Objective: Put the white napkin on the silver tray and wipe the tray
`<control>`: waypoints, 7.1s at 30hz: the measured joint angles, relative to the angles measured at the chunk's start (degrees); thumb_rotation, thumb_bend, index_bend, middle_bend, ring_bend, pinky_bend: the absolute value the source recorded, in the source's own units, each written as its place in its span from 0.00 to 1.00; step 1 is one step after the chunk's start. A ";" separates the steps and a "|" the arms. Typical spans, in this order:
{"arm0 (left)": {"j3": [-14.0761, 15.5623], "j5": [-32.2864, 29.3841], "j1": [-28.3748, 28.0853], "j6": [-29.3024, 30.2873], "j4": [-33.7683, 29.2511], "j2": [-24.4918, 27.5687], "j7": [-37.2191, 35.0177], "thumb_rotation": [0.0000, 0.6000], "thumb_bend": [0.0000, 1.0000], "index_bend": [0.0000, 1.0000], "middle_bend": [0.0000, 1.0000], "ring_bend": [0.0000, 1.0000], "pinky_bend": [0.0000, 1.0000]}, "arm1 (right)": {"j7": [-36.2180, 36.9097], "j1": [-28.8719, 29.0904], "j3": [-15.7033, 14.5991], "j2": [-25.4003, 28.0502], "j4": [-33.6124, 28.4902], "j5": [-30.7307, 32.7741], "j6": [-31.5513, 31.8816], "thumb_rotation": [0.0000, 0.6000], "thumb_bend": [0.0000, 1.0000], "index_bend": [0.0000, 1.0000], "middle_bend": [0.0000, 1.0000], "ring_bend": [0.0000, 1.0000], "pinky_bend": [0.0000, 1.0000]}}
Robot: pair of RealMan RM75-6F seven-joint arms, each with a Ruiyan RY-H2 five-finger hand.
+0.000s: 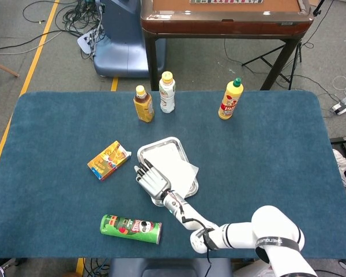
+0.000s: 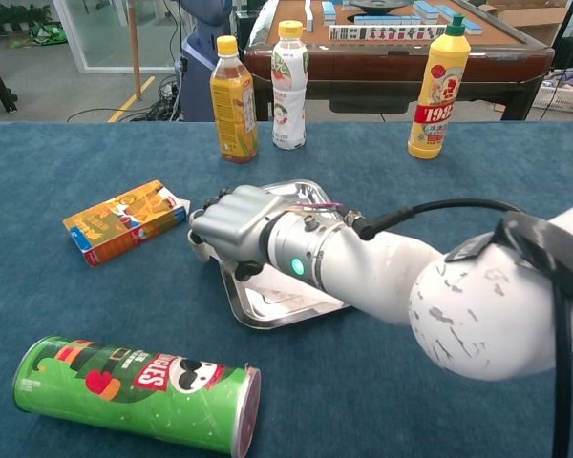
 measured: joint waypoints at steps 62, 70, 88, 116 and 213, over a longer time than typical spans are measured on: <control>-0.48 -0.05 -0.95 -1.55 0.37 -0.60 0.43 1.00 0.27 0.20 0.12 0.12 0.00 | 5.64 -10.72 -6.94 22.17 -18.67 -7.76 6.25 1.00 1.00 0.33 0.03 0.00 0.00; -0.38 0.49 -1.39 -1.84 -0.39 -0.84 1.44 1.00 0.27 0.20 0.12 0.12 0.00 | 7.50 -13.69 -9.75 25.37 -19.98 -10.18 6.47 1.00 1.00 0.33 0.03 0.00 0.00; -0.22 0.81 -1.78 -2.09 -0.79 -0.99 2.01 1.00 0.27 0.20 0.12 0.12 0.00 | 7.59 -16.96 -11.75 27.71 -19.52 -10.85 5.87 1.00 1.00 0.33 0.03 0.00 0.00; -0.01 0.96 -1.54 -1.49 -0.80 -0.94 2.21 1.00 0.27 0.20 0.12 0.12 0.00 | 6.91 -18.68 -11.73 26.12 -19.74 -12.57 4.50 1.00 1.00 0.33 0.03 0.00 0.00; -0.88 0.05 -1.00 -0.98 1.57 -0.56 -1.17 1.00 0.27 0.20 0.12 0.12 0.00 | 9.95 -13.87 -3.98 19.43 -21.57 -12.83 8.09 1.00 0.93 0.33 0.03 0.00 0.00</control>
